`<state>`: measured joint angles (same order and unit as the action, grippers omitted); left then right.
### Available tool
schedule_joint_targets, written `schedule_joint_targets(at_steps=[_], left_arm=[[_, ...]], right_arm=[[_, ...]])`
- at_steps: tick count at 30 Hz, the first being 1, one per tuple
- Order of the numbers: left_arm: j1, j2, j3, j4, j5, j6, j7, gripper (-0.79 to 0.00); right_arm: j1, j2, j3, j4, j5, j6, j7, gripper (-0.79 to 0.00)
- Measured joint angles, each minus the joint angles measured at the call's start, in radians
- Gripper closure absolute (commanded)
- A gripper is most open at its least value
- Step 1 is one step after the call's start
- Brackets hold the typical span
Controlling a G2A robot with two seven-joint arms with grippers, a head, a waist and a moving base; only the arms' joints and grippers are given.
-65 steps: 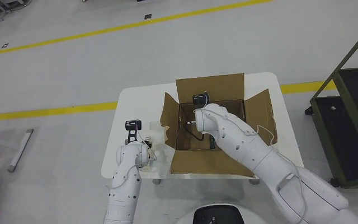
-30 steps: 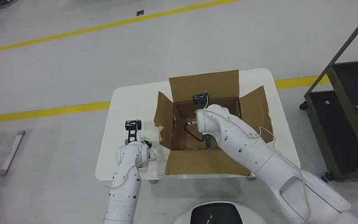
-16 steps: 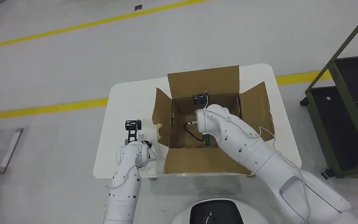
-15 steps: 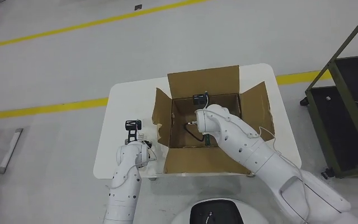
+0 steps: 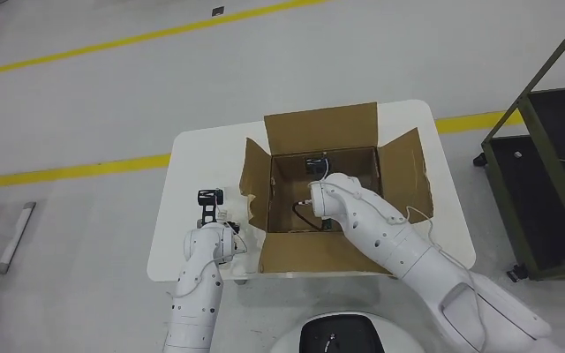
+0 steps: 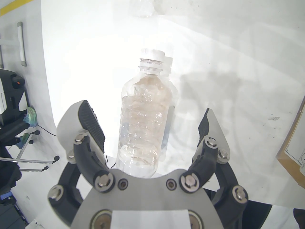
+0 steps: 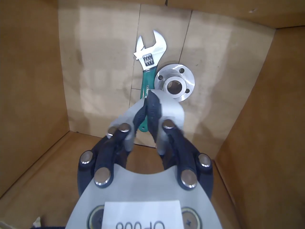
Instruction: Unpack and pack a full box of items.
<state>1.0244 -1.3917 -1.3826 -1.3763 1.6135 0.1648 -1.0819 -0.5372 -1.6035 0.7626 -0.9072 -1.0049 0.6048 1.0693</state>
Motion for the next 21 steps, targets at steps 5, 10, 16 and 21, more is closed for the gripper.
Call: schedule_joint_targets(at_steps=[5, 10, 16, 21], left_arm=[[0.000, 0.000, 0.000, 0.000, 0.000, 0.000, 0.000, -0.785], [0.000, 0.000, 0.000, 0.000, 0.000, 0.000, 0.000, -0.785], [0.000, 0.000, 0.000, 0.000, 0.000, 0.000, 0.000, -0.785], [0.000, 0.000, 0.000, 0.000, 0.000, 0.000, 0.000, -0.785]], right_arm=[[0.013, -0.011, -0.010, 0.033, -0.016, 0.005, 0.017, -0.372], [0.017, -0.024, -0.011, 0.063, -0.006, -0.010, 0.008, -0.348], [0.022, -0.039, -0.016, 0.103, 0.002, -0.029, -0.003, -0.345], [0.028, -0.053, -0.016, 0.147, 0.015, -0.046, -0.019, -0.342]])
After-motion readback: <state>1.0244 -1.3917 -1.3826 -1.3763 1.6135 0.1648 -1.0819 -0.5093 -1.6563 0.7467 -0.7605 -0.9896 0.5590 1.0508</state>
